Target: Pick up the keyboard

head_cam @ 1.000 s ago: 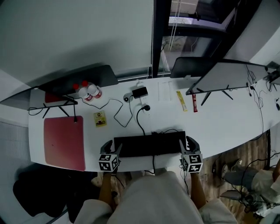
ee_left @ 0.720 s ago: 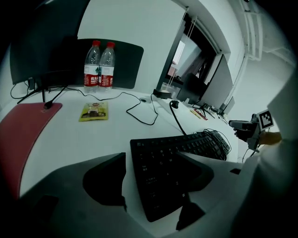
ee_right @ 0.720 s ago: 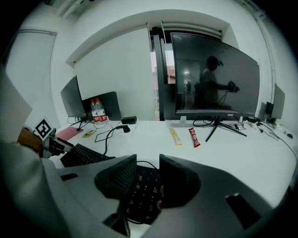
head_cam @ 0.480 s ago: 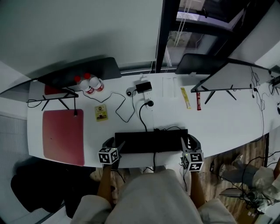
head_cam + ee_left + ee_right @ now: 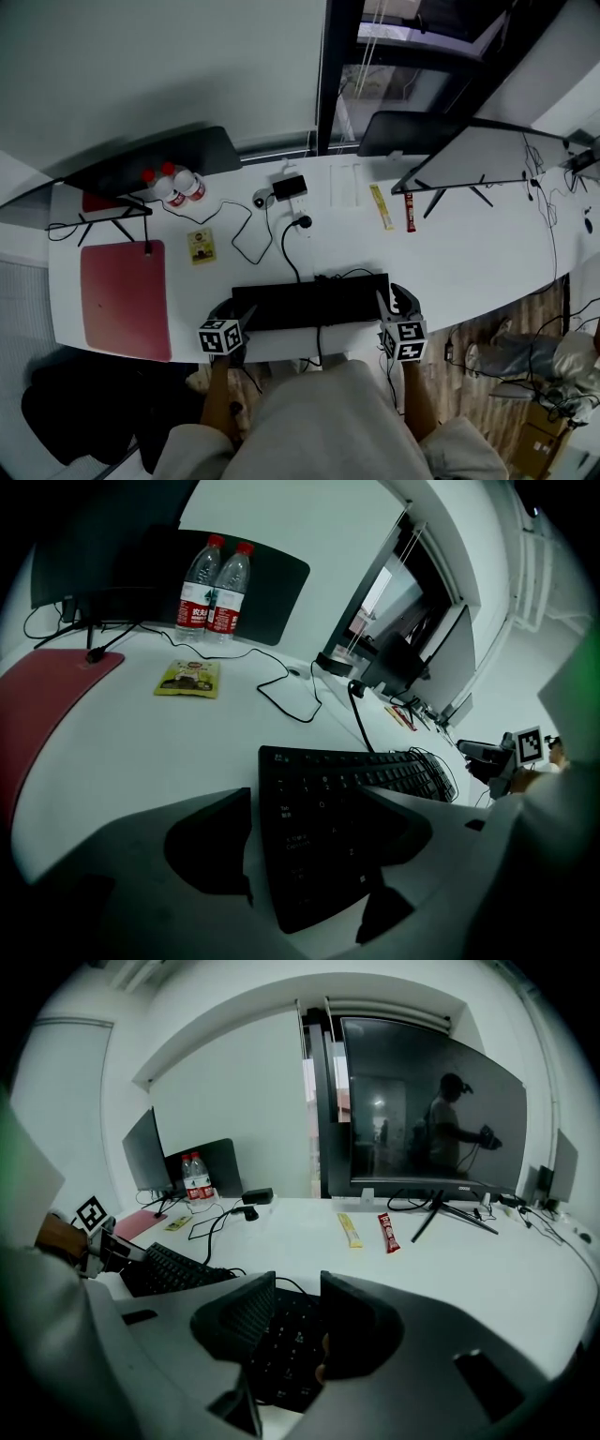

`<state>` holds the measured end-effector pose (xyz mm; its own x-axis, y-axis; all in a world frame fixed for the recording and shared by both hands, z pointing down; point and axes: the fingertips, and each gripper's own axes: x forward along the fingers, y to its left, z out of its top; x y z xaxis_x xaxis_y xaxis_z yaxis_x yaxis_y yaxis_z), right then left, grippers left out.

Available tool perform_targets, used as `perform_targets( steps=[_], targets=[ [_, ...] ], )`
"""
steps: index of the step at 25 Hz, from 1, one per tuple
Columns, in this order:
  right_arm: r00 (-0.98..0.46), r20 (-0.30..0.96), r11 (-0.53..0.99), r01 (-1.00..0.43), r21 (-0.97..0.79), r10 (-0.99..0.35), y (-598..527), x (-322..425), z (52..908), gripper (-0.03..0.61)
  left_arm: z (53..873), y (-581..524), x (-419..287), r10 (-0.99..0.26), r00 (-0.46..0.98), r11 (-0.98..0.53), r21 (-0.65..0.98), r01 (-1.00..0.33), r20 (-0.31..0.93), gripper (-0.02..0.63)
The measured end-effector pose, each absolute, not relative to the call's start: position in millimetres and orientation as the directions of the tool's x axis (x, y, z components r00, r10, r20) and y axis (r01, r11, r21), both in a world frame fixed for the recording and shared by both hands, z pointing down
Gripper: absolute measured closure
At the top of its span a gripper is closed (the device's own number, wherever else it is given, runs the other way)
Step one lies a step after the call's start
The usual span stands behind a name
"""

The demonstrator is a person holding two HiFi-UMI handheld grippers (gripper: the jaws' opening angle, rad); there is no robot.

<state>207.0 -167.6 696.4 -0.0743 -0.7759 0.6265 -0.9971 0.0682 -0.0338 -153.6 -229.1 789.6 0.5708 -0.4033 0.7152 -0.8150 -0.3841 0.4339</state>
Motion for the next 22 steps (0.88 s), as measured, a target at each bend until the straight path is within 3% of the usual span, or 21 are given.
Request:
perform_targets(
  steps=[6, 13, 22],
  targets=[
    [-0.108, 0.643, 0.062, -0.994, -0.093, -0.758, -162, 216, 712, 0.397, 791, -227, -150, -0.392, 0.564, -0.399, 0.418, -0.816, 0.726, 0.301],
    [-0.217, 0.703, 0.084, -0.972, -0.220, -0.677, -158, 214, 752, 0.218, 791, -227, -152, -0.397, 0.547, -0.389, 0.405, -0.827, 0.737, 0.301],
    [-0.278, 0.737, 0.057, -0.949, -0.311, -0.616, -156, 211, 782, 0.178, 791, -227, -152, -0.395, 0.547, -0.386, 0.408, -0.828, 0.738, 0.301]
  ],
)
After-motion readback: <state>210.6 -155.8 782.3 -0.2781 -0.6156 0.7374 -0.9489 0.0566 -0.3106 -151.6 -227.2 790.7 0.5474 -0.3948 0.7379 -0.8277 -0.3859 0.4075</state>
